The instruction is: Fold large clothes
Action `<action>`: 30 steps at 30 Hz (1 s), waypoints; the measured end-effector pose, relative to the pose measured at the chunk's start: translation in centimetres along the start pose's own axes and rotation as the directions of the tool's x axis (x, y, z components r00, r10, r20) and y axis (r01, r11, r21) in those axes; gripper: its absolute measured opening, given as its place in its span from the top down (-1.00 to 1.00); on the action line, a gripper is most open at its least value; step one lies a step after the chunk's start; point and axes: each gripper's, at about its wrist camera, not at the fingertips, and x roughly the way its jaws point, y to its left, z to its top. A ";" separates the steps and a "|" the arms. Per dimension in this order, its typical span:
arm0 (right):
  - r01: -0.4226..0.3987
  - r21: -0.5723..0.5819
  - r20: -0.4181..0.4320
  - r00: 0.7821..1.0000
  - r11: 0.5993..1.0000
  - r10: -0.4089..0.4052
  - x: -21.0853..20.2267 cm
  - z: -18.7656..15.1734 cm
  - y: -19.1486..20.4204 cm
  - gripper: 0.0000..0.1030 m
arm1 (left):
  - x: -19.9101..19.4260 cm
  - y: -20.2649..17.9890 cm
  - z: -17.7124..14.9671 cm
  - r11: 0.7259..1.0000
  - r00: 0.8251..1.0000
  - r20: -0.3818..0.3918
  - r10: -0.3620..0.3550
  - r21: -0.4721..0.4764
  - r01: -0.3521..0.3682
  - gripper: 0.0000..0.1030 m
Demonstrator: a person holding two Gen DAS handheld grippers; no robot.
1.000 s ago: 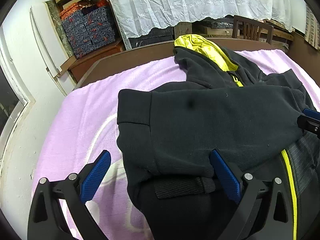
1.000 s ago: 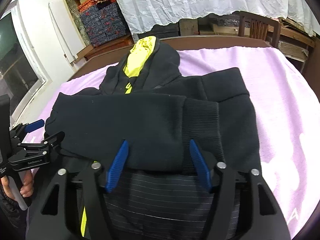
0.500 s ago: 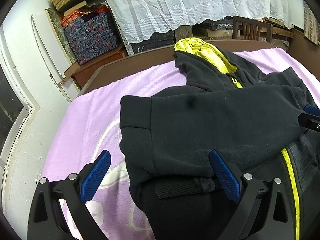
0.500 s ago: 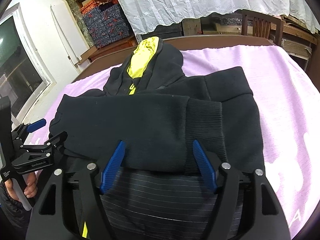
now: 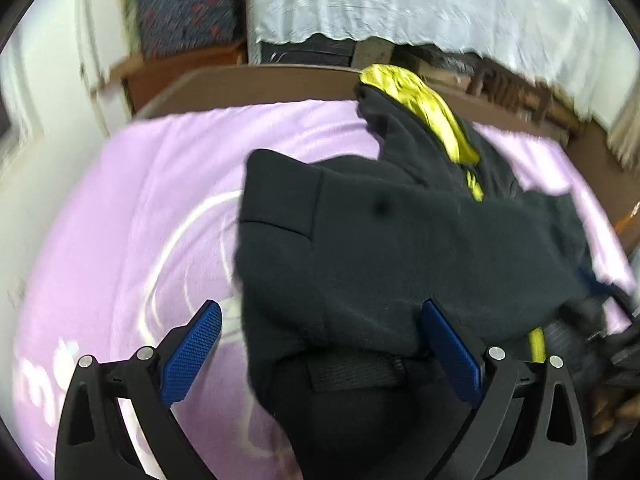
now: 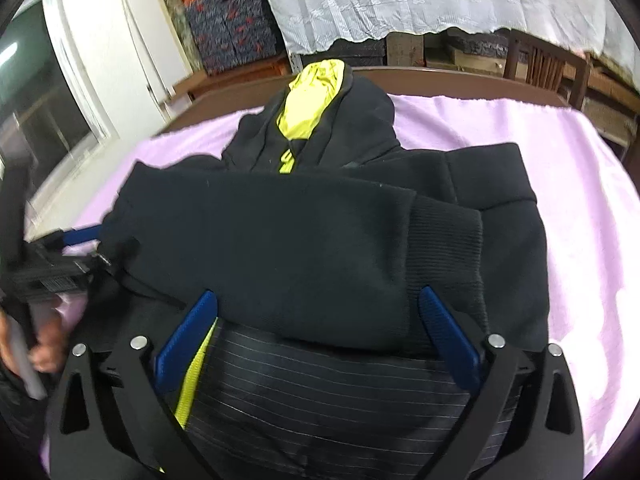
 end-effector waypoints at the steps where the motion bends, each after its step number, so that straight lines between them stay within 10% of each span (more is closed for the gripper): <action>1: 0.011 -0.009 -0.004 1.000 1.000 -0.011 0.1 0.0 0.2 -0.92 | -0.7 0.7 0.2 0.999 1.000 0.016 0.004 -0.037 -0.004 -0.93; 11: -0.093 0.123 0.011 0.996 0.988 0.092 -0.8 5.7 -0.7 -0.83 | 1.9 1.3 0.0 0.994 0.995 -0.015 0.097 -0.054 -0.098 -0.93; 17: 0.000 0.199 0.000 1.000 0.980 0.000 3.8 14.0 -1.9 -0.21 | 1.6 1.5 -0.4 0.991 0.995 -0.004 0.102 -0.089 -0.102 -0.93; 30: 0.139 0.213 -0.046 0.990 0.967 -0.132 17.8 26.2 -2.3 -0.16 | 1.8 1.2 -0.4 0.987 0.993 0.005 0.120 -0.111 -0.119 -0.93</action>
